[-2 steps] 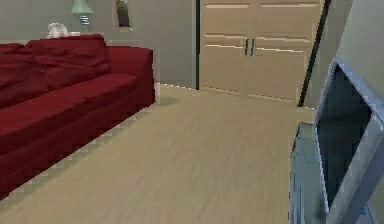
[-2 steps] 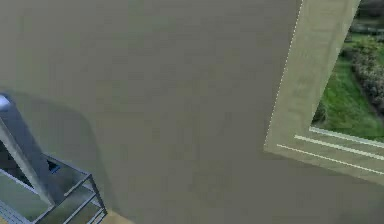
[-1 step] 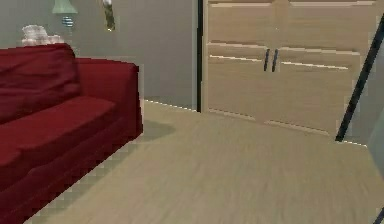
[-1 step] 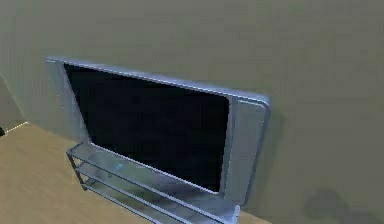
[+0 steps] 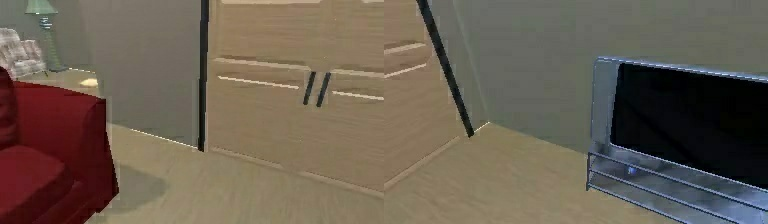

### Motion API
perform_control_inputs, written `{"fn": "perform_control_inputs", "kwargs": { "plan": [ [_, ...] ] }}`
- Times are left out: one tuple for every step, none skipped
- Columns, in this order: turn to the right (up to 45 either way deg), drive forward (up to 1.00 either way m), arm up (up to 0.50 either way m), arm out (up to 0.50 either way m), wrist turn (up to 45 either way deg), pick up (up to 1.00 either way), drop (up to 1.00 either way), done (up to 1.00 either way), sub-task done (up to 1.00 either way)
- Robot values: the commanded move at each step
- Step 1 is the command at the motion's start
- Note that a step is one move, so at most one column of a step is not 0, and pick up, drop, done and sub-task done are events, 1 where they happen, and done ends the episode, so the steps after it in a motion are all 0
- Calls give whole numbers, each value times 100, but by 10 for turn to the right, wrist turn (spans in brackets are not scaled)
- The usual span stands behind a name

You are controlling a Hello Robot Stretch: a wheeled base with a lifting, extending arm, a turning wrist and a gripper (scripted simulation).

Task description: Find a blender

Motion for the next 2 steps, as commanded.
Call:
{"fn": "perform_control_inputs", "kwargs": {
  "plan": [
    [0,100,0,0,0,0,0,0,0],
    [-90,0,0,0,0,0,0,0,0]
  ]
}}
